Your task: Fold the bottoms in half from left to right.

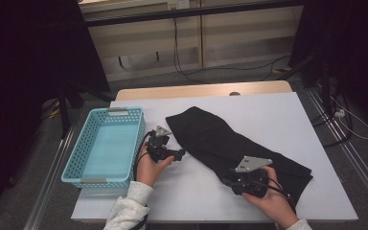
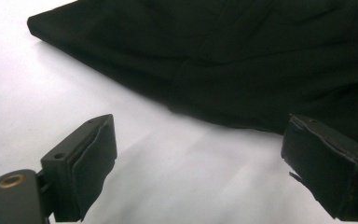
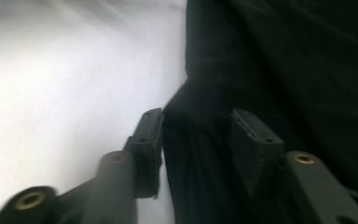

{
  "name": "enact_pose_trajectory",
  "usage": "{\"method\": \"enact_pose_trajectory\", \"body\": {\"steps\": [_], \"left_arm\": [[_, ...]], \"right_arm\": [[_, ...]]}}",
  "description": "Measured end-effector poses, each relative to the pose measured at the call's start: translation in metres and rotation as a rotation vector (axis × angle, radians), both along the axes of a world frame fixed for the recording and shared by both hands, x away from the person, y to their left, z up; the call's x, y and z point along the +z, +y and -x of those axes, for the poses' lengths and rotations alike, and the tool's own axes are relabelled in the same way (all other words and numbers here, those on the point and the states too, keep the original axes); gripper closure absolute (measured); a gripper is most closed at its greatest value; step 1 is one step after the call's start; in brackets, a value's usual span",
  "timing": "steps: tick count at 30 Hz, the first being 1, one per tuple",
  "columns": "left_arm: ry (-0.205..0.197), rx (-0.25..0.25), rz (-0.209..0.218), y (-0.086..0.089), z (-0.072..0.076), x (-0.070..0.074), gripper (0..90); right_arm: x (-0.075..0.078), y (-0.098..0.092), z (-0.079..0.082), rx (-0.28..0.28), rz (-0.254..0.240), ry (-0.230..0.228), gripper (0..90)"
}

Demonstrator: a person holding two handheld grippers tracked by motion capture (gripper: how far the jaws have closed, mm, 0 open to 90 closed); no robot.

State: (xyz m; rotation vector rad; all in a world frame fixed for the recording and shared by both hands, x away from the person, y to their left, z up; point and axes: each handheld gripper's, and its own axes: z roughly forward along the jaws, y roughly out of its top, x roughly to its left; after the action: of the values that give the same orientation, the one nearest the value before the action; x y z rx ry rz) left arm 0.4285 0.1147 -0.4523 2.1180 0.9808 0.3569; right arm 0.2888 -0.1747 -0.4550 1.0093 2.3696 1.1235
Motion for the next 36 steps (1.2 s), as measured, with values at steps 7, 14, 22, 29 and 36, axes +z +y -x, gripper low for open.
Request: {"method": "enact_pose_trajectory", "body": {"steps": [7,14,22,29,36], "left_arm": [[0.003,0.001,0.000,0.000,0.000,0.000,10.3],[0.008,0.008,0.007,0.001,-0.001,0.001,10.1],[0.011,0.016,0.018,0.001,-0.001,0.001,10.0],[0.005,0.048,0.029,0.005,-0.002,0.004,10.1],[-0.014,0.080,0.046,0.007,-0.006,0.009,10.9]], "right_arm": [[-0.008,0.011,-0.008,-0.024,0.018,-0.010,46.1],[-0.011,0.017,-0.011,-0.028,0.060,-0.033,74.4],[-0.009,0.014,-0.009,0.014,0.054,-0.016,81.9],[-0.006,0.009,0.006,0.071,0.046,0.017,81.8],[-0.007,0.000,0.010,0.086,0.023,0.038,81.3]]}}
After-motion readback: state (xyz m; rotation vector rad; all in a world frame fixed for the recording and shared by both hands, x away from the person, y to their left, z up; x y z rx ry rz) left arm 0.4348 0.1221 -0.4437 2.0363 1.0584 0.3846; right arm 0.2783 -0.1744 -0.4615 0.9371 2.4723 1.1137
